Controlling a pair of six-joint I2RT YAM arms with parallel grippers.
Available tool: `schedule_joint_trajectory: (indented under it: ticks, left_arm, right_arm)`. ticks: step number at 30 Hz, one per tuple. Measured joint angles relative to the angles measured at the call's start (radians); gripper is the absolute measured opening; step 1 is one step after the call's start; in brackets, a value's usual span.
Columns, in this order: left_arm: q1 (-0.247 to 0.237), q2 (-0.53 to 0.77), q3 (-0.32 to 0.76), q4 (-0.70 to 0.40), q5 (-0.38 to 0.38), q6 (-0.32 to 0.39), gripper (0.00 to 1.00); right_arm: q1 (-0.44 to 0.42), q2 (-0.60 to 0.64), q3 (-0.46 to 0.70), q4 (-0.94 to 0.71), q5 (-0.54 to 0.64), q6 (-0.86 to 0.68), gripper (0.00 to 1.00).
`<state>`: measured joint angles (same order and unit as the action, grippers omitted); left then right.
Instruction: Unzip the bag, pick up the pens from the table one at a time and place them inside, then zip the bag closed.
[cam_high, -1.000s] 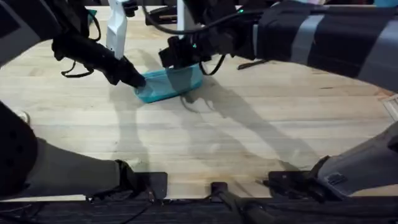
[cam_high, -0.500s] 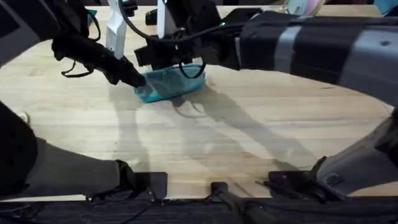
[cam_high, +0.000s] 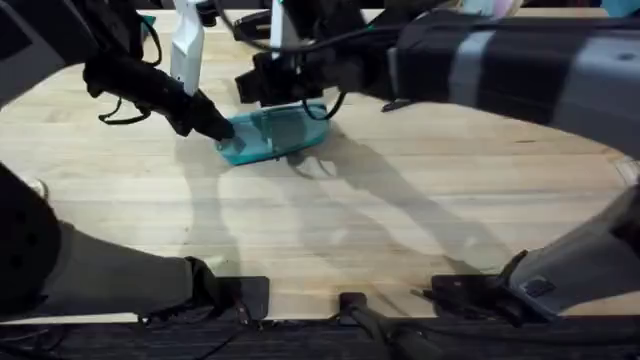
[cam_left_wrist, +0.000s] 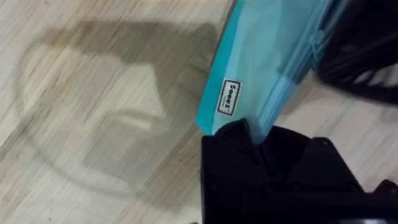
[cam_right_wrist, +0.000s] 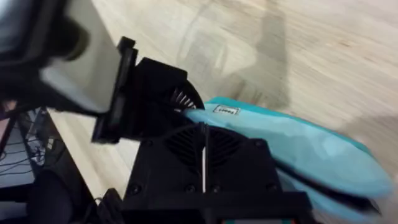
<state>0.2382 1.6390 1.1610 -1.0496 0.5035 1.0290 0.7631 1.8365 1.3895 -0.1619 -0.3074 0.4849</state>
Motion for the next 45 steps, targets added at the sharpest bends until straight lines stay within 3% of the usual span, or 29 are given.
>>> schedule_joint_trajectory:
  ticks: [14, 15, 20, 21, 22, 31, 45]
  left_arm:
    - [0.0, 0.0, 0.0, 0.0, 0.0, 0.0, 0.043]
    - [0.0, 0.0, 0.0, 0.0, 0.0, 0.0, 0.043]
    - [0.0, 0.0, 0.0, 0.0, 0.0, 0.0, 0.043]
    - [0.0, 0.0, 0.0, 0.0, 0.0, 0.0, 0.043]
    - [0.0, 0.0, 0.0, 0.0, 0.0, 0.0, 0.043]
    - [0.0, 0.0, 0.0, 0.0, 0.0, 0.0, 0.043]
    - [0.0, 0.0, 0.0, 0.0, 0.0, 0.0, 0.042]
  right_arm:
    - [-0.009, -0.283, 0.0, -0.271, 0.135, -0.097, 0.061]
    - [-0.009, -0.303, 0.0, -0.293, 0.139, -0.096, 0.128]
    - [-0.007, -0.395, 0.0, -0.382, 0.161, -0.105, 0.848]
    - [-0.007, -0.409, 0.0, -0.399, 0.163, -0.111, 0.961]
    - [-0.007, -0.42, 0.0, -0.413, 0.165, -0.111, 0.985]
    - [-0.006, -0.456, 0.0, -0.513, 0.182, -0.074, 0.997]
    - [0.119, -0.456, 0.0, -0.519, 0.437, 0.027, 0.998]
